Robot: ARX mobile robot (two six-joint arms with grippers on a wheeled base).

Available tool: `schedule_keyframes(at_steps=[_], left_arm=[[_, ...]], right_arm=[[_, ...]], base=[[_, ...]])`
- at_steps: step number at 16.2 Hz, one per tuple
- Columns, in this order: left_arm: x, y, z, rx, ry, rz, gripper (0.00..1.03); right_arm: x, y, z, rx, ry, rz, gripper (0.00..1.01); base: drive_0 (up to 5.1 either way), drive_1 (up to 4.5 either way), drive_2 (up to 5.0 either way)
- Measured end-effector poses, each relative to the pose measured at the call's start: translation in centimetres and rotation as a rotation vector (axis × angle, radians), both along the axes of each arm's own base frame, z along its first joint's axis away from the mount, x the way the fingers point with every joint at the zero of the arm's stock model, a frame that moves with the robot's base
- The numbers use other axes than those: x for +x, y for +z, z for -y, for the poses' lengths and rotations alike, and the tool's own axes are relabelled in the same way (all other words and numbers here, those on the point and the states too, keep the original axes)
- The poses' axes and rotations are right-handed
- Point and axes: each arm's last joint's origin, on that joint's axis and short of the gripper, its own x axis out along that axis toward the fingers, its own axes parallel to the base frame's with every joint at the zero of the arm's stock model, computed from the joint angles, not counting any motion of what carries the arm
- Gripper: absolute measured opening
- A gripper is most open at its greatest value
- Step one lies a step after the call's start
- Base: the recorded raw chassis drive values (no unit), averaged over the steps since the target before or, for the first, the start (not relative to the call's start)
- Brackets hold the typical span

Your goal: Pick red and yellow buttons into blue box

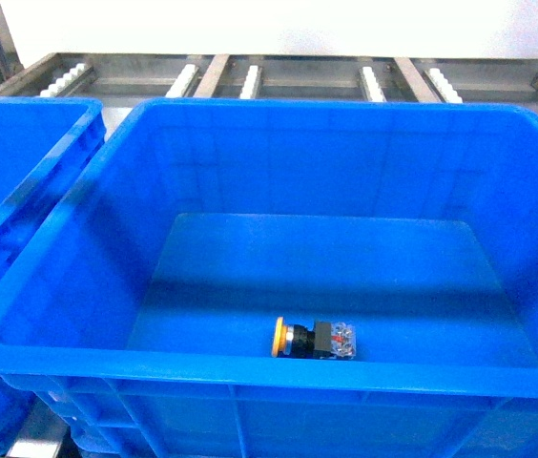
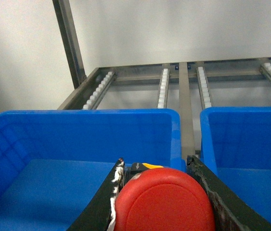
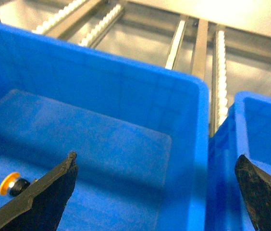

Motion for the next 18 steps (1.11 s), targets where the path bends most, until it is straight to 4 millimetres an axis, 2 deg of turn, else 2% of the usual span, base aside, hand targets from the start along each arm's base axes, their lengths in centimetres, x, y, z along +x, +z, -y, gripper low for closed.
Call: schedule_keyframes(at_steps=[2, 3, 4, 6, 7, 11, 12, 14, 16, 18], left_arm=[[0.0, 0.0, 0.0, 0.000, 0.000, 0.000, 0.31], [0.0, 0.0, 0.0, 0.000, 0.000, 0.000, 0.31], [0.0, 0.0, 0.0, 0.000, 0.000, 0.000, 0.31], [0.0, 0.0, 0.0, 0.000, 0.000, 0.000, 0.31], [0.0, 0.0, 0.0, 0.000, 0.000, 0.000, 0.31], [0.3, 0.1, 0.1, 0.009, -0.016, 0.031, 0.31], [1.3, 0.4, 0.2, 0.025, -0.038, 0.022, 0.31], [4.6, 1.0, 1.6, 0.082, -0.151, -0.015, 0.31], [8.5, 0.4, 4.9, 0.161, -0.376, -0.166, 0.31], [11.5, -0.1, 7.4, 0.152, -0.568, -0.297, 0.31]], right_arm=[[-4.0, 1.2, 2.4, 0.071, -0.035, 0.111, 0.98], [-5.5, 1.1, 3.2, 0.091, -0.048, 0.165, 0.98], [-7.3, 0.3, 3.7, 0.117, -0.041, 0.204, 0.98], [-10.1, -3.3, 3.8, 0.123, -0.068, 0.125, 0.98], [-11.1, -5.0, 3.5, 0.111, -0.082, 0.077, 0.98], [-11.5, -4.7, 3.3, 0.100, -0.069, 0.117, 0.98], [-11.5, -4.7, 3.3, 0.099, -0.069, 0.118, 0.98], [-11.5, -4.7, 3.3, 0.098, -0.069, 0.118, 0.98], [-11.5, -4.7, 3.3, 0.097, -0.069, 0.118, 0.98], [-11.5, -4.7, 3.3, 0.097, -0.070, 0.118, 0.98]], base=[[0.0, 0.00, 0.0], [0.0, 0.00, 0.0], [0.0, 0.00, 0.0], [0.0, 0.00, 0.0], [0.0, 0.00, 0.0], [0.0, 0.00, 0.0], [0.0, 0.00, 0.0], [0.0, 0.00, 0.0], [0.0, 0.00, 0.0], [0.0, 0.00, 0.0]])
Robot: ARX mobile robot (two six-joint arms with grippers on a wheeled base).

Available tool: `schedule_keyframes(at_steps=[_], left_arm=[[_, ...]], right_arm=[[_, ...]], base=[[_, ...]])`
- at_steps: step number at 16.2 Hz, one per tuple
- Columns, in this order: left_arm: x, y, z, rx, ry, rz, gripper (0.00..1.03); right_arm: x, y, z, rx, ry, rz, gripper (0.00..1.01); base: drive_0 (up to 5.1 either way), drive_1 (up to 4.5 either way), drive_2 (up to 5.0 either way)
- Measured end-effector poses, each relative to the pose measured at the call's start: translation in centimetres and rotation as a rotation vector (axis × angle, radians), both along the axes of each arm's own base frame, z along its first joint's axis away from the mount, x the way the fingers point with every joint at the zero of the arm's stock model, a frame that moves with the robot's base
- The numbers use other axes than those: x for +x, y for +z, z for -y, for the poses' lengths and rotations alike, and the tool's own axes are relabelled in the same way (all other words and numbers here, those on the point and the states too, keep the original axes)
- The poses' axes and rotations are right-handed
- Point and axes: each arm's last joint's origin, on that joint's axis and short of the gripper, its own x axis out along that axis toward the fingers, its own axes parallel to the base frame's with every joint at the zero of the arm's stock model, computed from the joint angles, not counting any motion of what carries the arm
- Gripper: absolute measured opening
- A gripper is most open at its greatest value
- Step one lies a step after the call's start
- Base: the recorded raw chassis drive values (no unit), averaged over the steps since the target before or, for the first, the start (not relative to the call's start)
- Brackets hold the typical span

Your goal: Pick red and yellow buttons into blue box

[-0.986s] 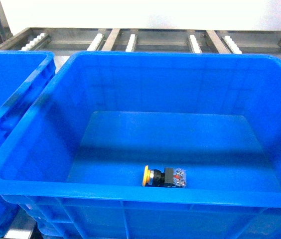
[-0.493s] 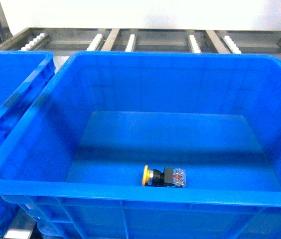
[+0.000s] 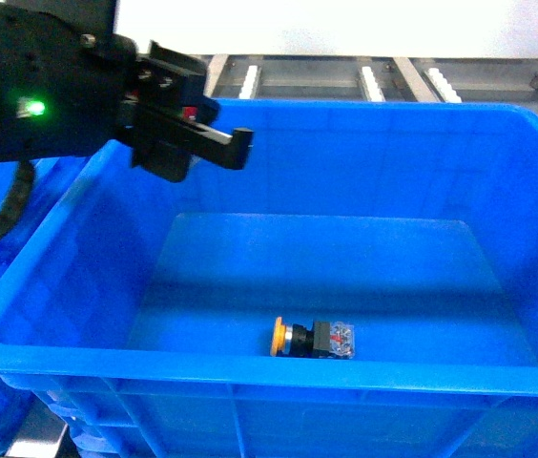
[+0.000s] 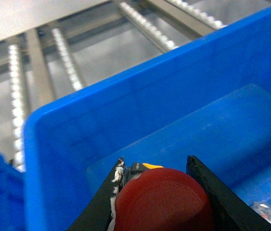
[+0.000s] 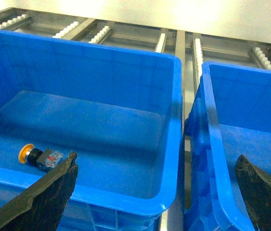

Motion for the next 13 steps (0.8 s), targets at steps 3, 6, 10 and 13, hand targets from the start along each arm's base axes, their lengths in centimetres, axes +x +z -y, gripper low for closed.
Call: schedule_keyframes(at_steps=[3, 6, 10, 13], left_arm=[[2.6, -0.1, 1.4, -0.058, -0.045, -0.079, 0.31], [3.9, -3.8, 2.3, -0.064, -0.031, -0.224, 0.31], [3.3, -5.9, 4.3, -0.074, -0.099, -0.326, 0.32], [3.5, -5.2, 5.0, -0.067, -0.102, -0.295, 0.67]], right_arm=[[0.0, 0.0, 0.0, 0.000, 0.000, 0.000, 0.98], [0.0, 0.0, 0.0, 0.000, 0.000, 0.000, 0.98], [0.0, 0.0, 0.0, 0.000, 0.000, 0.000, 0.98], [0.0, 0.0, 0.0, 0.000, 0.000, 0.000, 0.98]], base=[[0.0, 0.00, 0.0], [0.0, 0.00, 0.0], [0.0, 0.00, 0.0], [0.0, 0.00, 0.0]])
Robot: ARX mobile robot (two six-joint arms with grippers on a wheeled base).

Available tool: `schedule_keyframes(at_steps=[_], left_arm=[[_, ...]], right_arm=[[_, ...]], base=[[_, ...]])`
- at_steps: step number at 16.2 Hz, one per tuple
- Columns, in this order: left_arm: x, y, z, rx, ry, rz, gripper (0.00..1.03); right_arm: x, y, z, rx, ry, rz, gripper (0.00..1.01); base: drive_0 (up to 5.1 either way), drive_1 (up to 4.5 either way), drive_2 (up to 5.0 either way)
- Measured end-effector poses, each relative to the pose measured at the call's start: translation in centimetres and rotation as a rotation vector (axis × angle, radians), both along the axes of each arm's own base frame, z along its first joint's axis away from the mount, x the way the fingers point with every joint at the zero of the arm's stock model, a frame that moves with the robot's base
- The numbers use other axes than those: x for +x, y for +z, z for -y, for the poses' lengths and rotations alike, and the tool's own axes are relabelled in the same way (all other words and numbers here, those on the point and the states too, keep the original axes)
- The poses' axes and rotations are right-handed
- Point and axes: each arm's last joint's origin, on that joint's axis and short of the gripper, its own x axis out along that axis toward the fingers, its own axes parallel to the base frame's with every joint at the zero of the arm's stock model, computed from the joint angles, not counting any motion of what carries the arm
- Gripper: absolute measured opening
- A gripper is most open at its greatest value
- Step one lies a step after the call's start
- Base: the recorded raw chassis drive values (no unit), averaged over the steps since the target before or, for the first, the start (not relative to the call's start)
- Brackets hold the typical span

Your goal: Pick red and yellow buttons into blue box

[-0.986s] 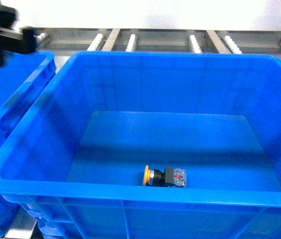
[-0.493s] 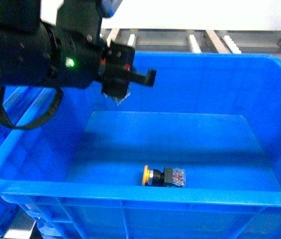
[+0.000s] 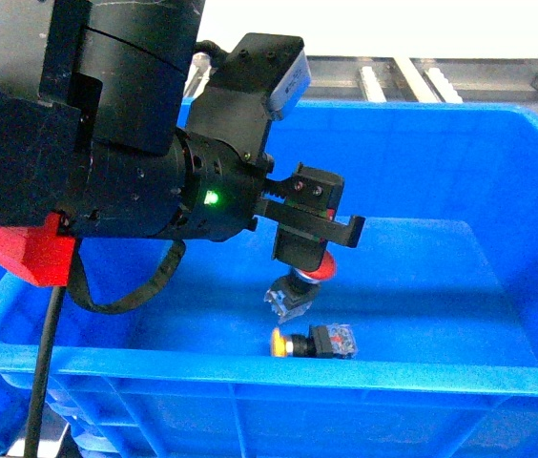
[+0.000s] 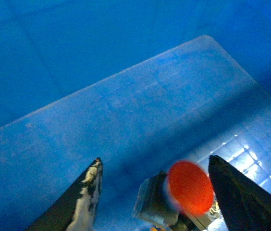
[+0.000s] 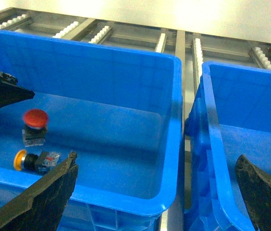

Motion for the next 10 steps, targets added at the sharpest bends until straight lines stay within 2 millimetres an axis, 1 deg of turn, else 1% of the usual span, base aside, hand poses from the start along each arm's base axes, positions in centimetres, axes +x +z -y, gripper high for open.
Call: schedule_keyframes(at_steps=[1, 2, 3, 4, 6, 7, 8, 9, 10], left_arm=[[0.1, 0.0, -0.3, 0.003, 0.013, 0.004, 0.77], [0.5, 0.4, -0.8, 0.013, 0.051, 0.061, 0.95], [0.5, 0.9, -1.5, 0.018, 0.091, 0.117, 1.00], [0.0, 2.8, -3.6, 0.010, 0.198, 0.263, 0.98], [-1.3, 6.1, -6.8, -0.039, 0.355, 0.458, 0.98], [-2.4, 7.5, -8.4, -0.065, 0.433, 0.536, 0.98], [-4.2, 8.5, -9.9, -0.090, 0.502, 0.611, 0.98], [-6.7, 8.5, -10.8, -0.106, 0.534, 0.635, 0.98], [-9.5, 7.8, -11.8, -0.105, 0.580, 0.616, 0.98]], right_arm=[[0.0, 0.0, 0.0, 0.000, 0.000, 0.000, 0.98], [0.0, 0.0, 0.0, 0.000, 0.000, 0.000, 0.98], [0.0, 0.0, 0.0, 0.000, 0.000, 0.000, 0.98], [0.0, 0.0, 0.0, 0.000, 0.000, 0.000, 0.98], [0.0, 0.0, 0.0, 0.000, 0.000, 0.000, 0.98], [0.0, 0.0, 0.0, 0.000, 0.000, 0.000, 0.98], [0.0, 0.0, 0.0, 0.000, 0.000, 0.000, 0.98], [0.0, 0.0, 0.0, 0.000, 0.000, 0.000, 0.98], [0.0, 0.0, 0.0, 0.000, 0.000, 0.000, 0.98]], base=[[0.0, 0.00, 0.0], [0.0, 0.00, 0.0], [0.0, 0.00, 0.0], [0.0, 0.00, 0.0], [0.0, 0.00, 0.0], [0.0, 0.00, 0.0], [0.0, 0.00, 0.0], [0.0, 0.00, 0.0], [0.0, 0.00, 0.0]])
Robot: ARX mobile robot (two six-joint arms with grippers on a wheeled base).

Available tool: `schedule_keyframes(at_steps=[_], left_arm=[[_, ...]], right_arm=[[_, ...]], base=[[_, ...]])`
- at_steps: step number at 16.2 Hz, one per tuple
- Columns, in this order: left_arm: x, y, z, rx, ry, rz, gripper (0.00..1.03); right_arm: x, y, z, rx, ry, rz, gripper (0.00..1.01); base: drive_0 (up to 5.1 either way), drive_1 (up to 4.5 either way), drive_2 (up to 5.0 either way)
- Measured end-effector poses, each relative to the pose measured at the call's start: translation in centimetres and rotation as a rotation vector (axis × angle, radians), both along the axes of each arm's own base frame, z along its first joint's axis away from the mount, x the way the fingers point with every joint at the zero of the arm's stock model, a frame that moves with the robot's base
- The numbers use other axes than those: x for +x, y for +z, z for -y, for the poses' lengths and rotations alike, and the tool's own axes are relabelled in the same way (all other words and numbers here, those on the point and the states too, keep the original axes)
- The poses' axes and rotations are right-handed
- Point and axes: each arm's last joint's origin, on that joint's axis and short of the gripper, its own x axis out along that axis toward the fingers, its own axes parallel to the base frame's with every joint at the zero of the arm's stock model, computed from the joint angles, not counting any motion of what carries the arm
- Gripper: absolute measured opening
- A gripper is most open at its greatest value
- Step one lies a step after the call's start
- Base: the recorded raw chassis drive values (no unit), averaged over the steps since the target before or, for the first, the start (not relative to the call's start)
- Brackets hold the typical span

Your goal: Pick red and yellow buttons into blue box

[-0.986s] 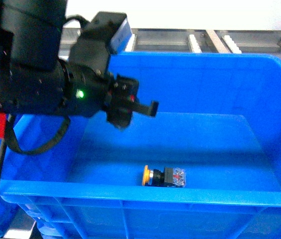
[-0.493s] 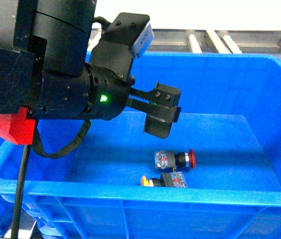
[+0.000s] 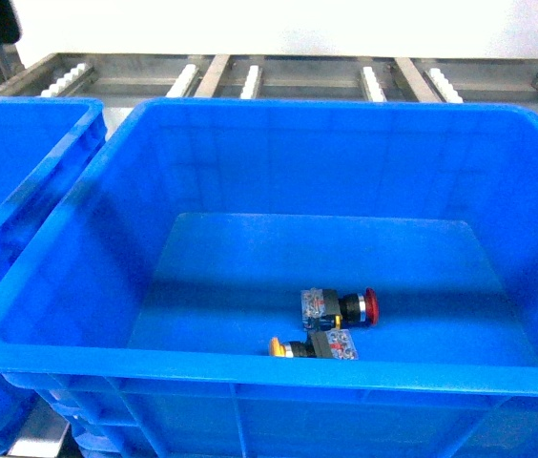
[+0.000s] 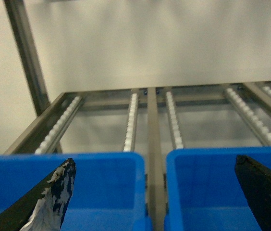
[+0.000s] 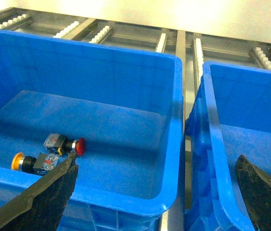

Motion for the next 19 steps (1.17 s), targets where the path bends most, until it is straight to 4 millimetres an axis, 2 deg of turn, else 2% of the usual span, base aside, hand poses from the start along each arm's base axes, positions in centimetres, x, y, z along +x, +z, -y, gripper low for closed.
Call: schedule_keyframes(at_steps=[3, 5, 8, 9, 10, 11, 15, 16, 17, 19], left_arm=[[-7.1, -1.1, -0.7, -0.025, 0.110, -0.016, 0.98], [-9.7, -2.2, -0.9, -0.029, 0.174, -0.062, 0.98], [-10.1, -2.3, -1.1, -0.041, 0.188, -0.066, 0.98], [-10.1, -2.5, -1.2, -0.032, 0.154, -0.094, 0.94], [-10.4, -3.0, -1.9, -0.026, 0.044, -0.128, 0.82], [-10.8, -3.6, -2.5, -0.034, -0.032, -0.121, 0.66], [-11.6, -5.1, -3.6, -0.042, -0.069, -0.124, 0.20], [-11.7, -5.4, -3.8, -0.043, -0.066, -0.123, 0.09], [-11.9, -5.6, -3.9, -0.048, -0.073, -0.122, 0.02], [-12.2, -6.0, -5.1, -0.049, -0.043, -0.119, 0.02]], right_arm=[[0.0, 0.0, 0.0, 0.000, 0.000, 0.000, 0.98], [0.0, 0.0, 0.0, 0.000, 0.000, 0.000, 0.98], [0.0, 0.0, 0.0, 0.000, 0.000, 0.000, 0.98], [0.0, 0.1, 0.2, 0.012, -0.046, 0.048, 0.93], [-0.2, 0.1, 0.7, 0.031, -0.142, 0.082, 0.80], [-0.3, 0.0, 0.8, 0.044, -0.157, 0.082, 0.64], [-1.2, -1.5, 0.7, 0.048, -0.151, 0.043, 0.17], [-1.7, -1.1, 0.7, 0.051, -0.150, 0.090, 0.06], [-1.7, -1.1, 0.7, 0.053, -0.150, 0.088, 0.02], [-1.6, -1.2, 0.7, 0.053, -0.151, 0.086, 0.02]], base=[[0.0, 0.00, 0.0], [0.0, 0.00, 0.0], [0.0, 0.00, 0.0], [0.0, 0.00, 0.0], [0.0, 0.00, 0.0], [0.0, 0.00, 0.0], [0.0, 0.00, 0.0], [0.0, 0.00, 0.0], [0.0, 0.00, 0.0], [0.0, 0.00, 0.0]])
